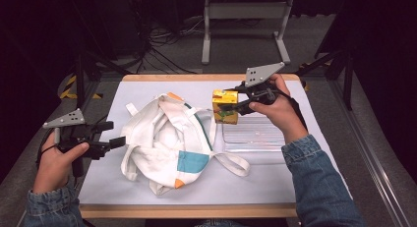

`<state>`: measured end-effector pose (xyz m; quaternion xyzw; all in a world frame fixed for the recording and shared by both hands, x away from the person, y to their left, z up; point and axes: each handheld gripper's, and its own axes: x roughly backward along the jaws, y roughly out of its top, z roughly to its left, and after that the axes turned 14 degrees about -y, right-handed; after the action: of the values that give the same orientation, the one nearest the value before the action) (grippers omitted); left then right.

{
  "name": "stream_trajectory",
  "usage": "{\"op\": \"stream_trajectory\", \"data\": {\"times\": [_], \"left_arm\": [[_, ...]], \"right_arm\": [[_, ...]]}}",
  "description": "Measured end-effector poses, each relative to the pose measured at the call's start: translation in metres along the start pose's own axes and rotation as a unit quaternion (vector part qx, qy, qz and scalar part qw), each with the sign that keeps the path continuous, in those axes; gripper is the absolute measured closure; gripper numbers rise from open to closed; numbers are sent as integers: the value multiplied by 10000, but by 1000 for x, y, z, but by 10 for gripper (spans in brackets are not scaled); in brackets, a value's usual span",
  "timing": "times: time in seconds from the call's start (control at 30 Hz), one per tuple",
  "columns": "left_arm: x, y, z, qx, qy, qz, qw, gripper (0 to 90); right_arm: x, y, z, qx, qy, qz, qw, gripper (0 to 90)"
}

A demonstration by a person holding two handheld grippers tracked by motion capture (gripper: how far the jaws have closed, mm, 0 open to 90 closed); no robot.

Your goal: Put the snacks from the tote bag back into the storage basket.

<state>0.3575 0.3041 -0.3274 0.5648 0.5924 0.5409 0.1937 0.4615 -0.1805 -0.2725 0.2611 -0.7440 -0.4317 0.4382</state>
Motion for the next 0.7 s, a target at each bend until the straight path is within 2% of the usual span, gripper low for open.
{"op": "stream_trajectory", "data": {"times": [0.43, 0.7], "left_arm": [[2, -2, -1, 24, 34, -2, 10000, 140], [3, -4, -2, 10, 34, 10, 10000, 136]], "right_arm": [[18, -18, -12, -174, -199, 28, 9996, 519], [21, -34, -18, -244, -336, -40, 9991, 519]]}}
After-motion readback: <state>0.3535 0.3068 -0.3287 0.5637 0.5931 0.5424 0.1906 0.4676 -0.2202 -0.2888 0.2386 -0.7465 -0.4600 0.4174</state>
